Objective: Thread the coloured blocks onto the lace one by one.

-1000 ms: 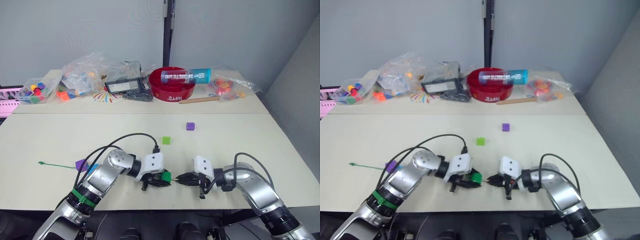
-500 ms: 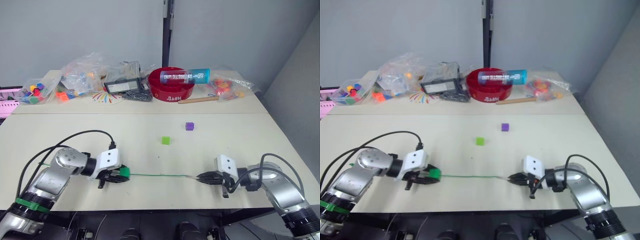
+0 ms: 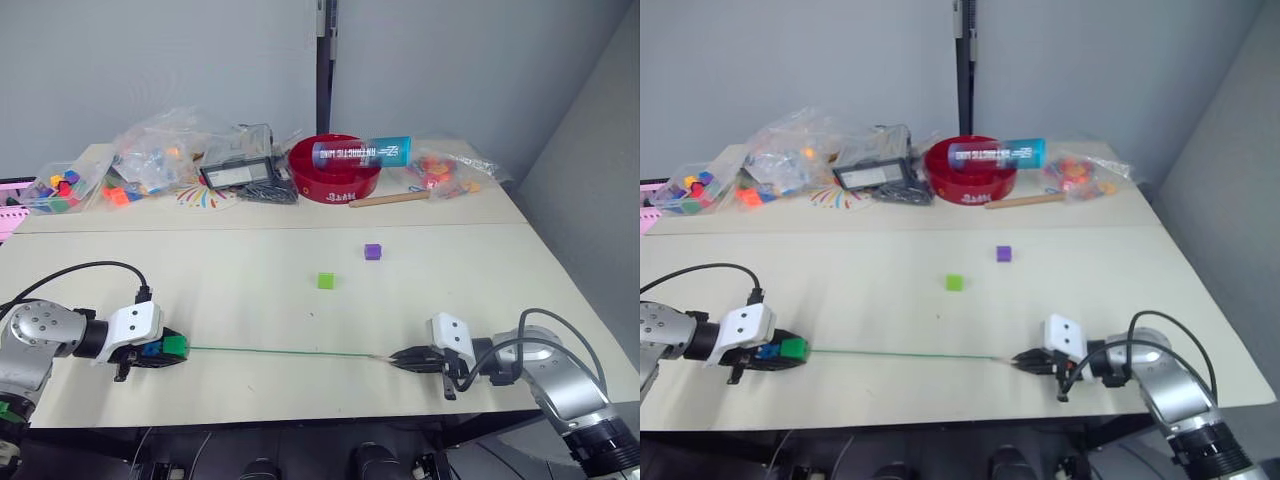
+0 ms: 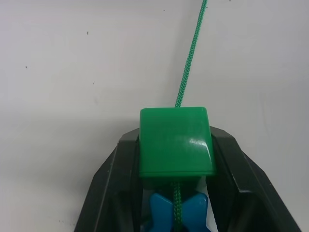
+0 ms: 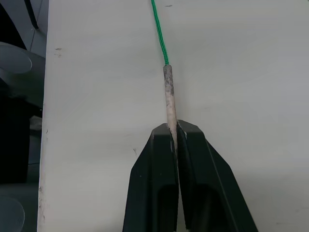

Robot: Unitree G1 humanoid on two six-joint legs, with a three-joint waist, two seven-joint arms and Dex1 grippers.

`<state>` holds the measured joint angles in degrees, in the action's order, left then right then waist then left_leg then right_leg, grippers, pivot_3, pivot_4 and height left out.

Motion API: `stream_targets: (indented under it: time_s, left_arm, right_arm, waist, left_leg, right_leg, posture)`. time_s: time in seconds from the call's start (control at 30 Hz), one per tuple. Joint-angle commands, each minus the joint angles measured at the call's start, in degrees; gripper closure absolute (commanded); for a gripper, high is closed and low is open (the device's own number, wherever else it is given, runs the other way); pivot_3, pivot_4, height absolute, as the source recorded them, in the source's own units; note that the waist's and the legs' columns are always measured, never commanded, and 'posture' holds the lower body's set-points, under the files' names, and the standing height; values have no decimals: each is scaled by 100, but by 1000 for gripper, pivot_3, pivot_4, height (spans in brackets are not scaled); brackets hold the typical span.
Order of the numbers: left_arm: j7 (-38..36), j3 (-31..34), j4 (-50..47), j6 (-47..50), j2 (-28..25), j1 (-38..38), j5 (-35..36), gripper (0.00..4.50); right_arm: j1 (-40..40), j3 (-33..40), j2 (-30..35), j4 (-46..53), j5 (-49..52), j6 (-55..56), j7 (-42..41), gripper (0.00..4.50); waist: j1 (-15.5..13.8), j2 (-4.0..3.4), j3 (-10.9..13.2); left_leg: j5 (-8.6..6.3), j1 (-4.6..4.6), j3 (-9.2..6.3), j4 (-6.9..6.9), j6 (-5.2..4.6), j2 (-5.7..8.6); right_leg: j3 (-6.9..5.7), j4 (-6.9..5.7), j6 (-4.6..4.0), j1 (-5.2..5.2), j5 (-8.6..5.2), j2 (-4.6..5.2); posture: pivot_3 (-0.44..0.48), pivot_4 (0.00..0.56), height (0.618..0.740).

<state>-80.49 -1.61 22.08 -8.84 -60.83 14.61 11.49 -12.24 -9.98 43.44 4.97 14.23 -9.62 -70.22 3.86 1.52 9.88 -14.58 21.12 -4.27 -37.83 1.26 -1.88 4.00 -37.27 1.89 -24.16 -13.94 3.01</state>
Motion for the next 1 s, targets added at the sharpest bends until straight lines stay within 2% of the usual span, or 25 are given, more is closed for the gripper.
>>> stream_targets:
  time_s: [0.03,0.07,0.13,0.2,0.23,0.37,0.5,0.63,0.77,0.9,1.0]
  left_arm:
    - [-134,197,-442,587,-52,-97,309,2789]
    - [-166,240,-551,722,-64,-110,376,2274]
    - [-201,299,-735,830,-141,-123,399,1570]
    - [-202,335,-892,851,-201,-78,369,994]
    - [-267,368,-1151,1192,-269,126,525,682]
    - [-354,382,-1868,2124,-314,548,925,682]
    - [79,107,-3110,3027,235,518,1421,682]
    - [846,-598,-3527,3203,1266,629,1035,682]
    - [1425,-1130,-3446,3105,2027,882,564,682]
    - [1588,-1535,-3150,2706,2347,923,61,682]
    - [1555,-1645,-3109,2691,2485,937,63,682]
  right_arm:
    - [-174,-56,-36,235,20,-90,-21,4500]
    - [-209,-82,-43,234,11,-101,-21,4500]
    - [-305,-142,-74,250,-6,-183,-2,4500]
    - [-409,-206,-102,258,-21,-261,-4,4500]
    - [-523,-300,-163,298,-33,-358,-9,4500]
    - [-760,-498,-316,366,-29,-632,-8,4500]
    - [-1026,-768,-555,417,-193,-846,144,4500]
    - [-1240,-964,-732,392,-327,-1040,258,4500]
    - [-1242,-1019,-731,421,-379,-1095,296,4500]
    - [-1201,-1018,-709,504,-397,-1157,313,4500]
    - [-1185,-1013,-697,545,-395,-1195,333,4500]
  waist:
    - [-6,0,0]
    - [-10,0,1]
    - [-26,3,4]
    - [-42,5,5]
    - [-48,7,6]
    - [-80,18,13]
    - [-118,7,12]
    - [-139,9,12]
    - [-147,10,12]
    - [-126,10,11]
    - [-126,10,11]
  left_leg:
    - [0,1,0,0,0,0]
    - [0,3,-1,0,0,0]
    - [0,7,-1,0,0,1]
    - [0,9,-1,0,0,2]
    - [0,9,-1,0,0,1]
    - [0,15,-5,-3,0,1]
    - [-2,15,-1,-2,-3,9]
    - [-2,19,-3,-6,-3,9]
    - [-2,18,-5,-7,-3,11]
    - [-2,17,-5,-8,-3,16]
    - [-2,14,-6,-8,-3,14]
  right_leg:
    - [0,0,0,-1,0,0]
    - [0,1,1,-1,0,0]
    - [-1,4,1,-4,0,2]
    - [-1,5,1,-5,0,2]
    - [-1,5,1,-5,0,2]
    - [-4,4,1,-8,0,1]
    - [-3,9,8,-5,-4,10]
    - [-4,8,7,-7,-3,8]
    - [-3,8,6,-5,-1,8]
    - [-1,9,6,-4,-1,11]
    - [-1,6,5,-5,-1,9]
  posture:
    - [0,150,731]
    - [0,150,731]
    - [0,150,731]
    - [0,150,731]
    - [0,150,731]
    - [0,150,731]
    - [0,150,731]
    - [0,150,731]
    - [0,150,731]
    - [0,150,731]
    - [0,150,731]
